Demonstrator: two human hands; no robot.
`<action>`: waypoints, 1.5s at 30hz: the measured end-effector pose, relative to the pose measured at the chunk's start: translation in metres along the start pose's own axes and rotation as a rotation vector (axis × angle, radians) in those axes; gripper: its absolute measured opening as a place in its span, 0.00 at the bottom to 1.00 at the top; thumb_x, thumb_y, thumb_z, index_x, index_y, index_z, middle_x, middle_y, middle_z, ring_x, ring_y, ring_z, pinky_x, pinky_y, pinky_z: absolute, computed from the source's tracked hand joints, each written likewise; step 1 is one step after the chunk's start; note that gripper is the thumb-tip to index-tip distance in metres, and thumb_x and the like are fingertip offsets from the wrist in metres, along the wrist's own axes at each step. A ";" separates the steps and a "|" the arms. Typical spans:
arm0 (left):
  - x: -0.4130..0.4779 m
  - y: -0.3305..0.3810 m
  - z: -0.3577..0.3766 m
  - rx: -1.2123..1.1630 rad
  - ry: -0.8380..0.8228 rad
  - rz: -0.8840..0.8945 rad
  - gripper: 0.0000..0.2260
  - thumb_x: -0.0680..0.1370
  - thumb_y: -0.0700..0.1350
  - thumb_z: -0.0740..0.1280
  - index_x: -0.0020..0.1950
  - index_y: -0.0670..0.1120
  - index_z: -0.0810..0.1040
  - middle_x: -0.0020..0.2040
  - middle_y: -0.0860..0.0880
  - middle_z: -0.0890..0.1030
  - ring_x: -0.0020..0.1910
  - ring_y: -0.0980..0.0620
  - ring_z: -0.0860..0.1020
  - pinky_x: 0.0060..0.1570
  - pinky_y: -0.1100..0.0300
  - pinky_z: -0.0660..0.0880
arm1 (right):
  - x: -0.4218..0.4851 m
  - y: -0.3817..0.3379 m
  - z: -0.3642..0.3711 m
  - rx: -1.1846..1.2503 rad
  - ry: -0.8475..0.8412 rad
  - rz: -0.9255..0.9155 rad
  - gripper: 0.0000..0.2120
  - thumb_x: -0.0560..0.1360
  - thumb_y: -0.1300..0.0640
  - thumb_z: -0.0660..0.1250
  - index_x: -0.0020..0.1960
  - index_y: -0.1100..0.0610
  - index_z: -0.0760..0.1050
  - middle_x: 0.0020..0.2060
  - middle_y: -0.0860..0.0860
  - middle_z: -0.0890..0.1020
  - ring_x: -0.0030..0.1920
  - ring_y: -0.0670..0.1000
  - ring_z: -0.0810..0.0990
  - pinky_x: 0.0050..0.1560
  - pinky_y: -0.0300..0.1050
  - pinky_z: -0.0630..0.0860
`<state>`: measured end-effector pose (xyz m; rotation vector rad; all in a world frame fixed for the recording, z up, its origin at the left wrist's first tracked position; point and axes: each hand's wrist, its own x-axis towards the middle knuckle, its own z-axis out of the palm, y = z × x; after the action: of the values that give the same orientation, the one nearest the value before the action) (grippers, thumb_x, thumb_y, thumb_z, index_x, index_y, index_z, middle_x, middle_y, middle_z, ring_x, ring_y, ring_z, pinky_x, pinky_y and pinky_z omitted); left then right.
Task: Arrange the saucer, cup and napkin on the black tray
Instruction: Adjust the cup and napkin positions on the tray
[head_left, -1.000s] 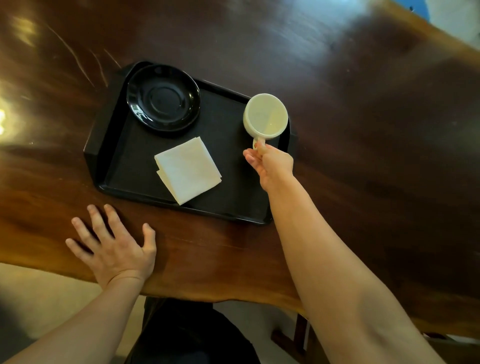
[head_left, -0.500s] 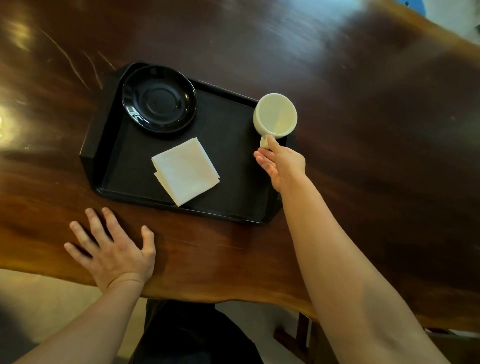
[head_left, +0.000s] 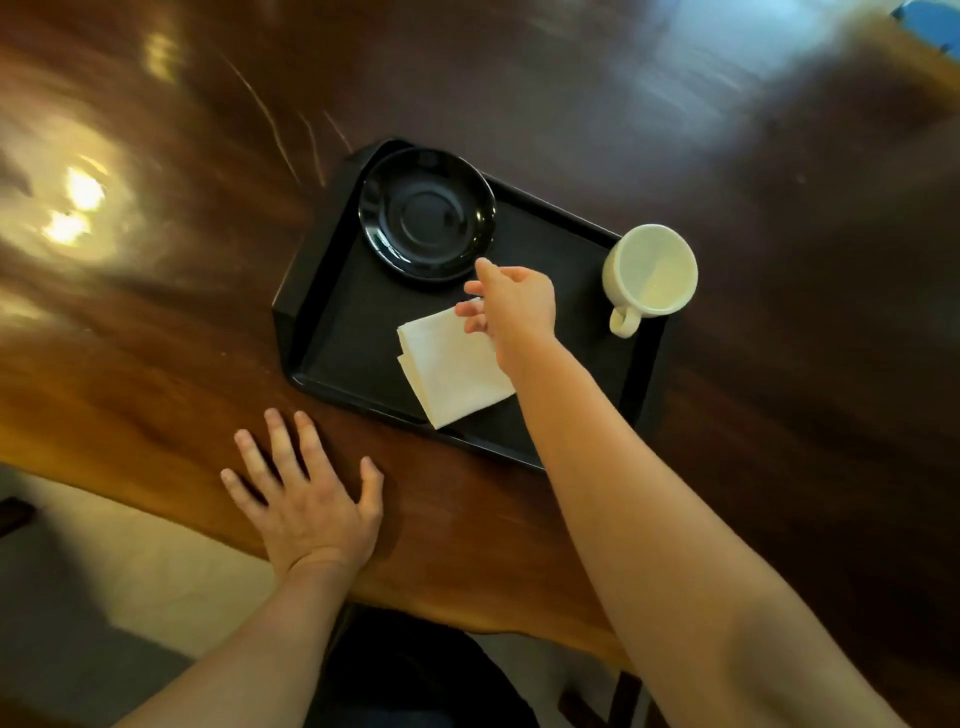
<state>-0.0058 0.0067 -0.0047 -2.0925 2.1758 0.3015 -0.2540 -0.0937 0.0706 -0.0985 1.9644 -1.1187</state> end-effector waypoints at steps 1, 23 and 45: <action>0.000 -0.001 0.000 0.001 -0.001 0.005 0.40 0.76 0.66 0.55 0.82 0.45 0.57 0.83 0.40 0.58 0.83 0.34 0.51 0.78 0.34 0.45 | 0.006 -0.004 0.005 -0.020 0.026 0.020 0.09 0.79 0.55 0.69 0.56 0.59 0.76 0.38 0.53 0.84 0.26 0.48 0.84 0.27 0.38 0.77; 0.001 -0.002 -0.003 -0.037 -0.012 0.029 0.38 0.77 0.66 0.53 0.81 0.45 0.60 0.82 0.39 0.61 0.82 0.33 0.55 0.78 0.33 0.47 | 0.035 -0.021 0.044 -0.012 -0.062 0.356 0.07 0.79 0.59 0.69 0.44 0.61 0.79 0.40 0.56 0.85 0.20 0.43 0.69 0.21 0.34 0.65; 0.002 -0.004 0.006 -0.021 0.031 0.049 0.39 0.76 0.67 0.52 0.82 0.45 0.59 0.83 0.40 0.58 0.82 0.34 0.53 0.78 0.35 0.42 | 0.020 -0.018 0.031 0.032 -0.146 0.293 0.15 0.82 0.65 0.60 0.68 0.67 0.71 0.37 0.59 0.78 0.20 0.45 0.81 0.20 0.32 0.75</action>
<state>-0.0019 0.0058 -0.0109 -2.0715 2.2539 0.2994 -0.2507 -0.1347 0.0639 0.1190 1.7639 -0.9242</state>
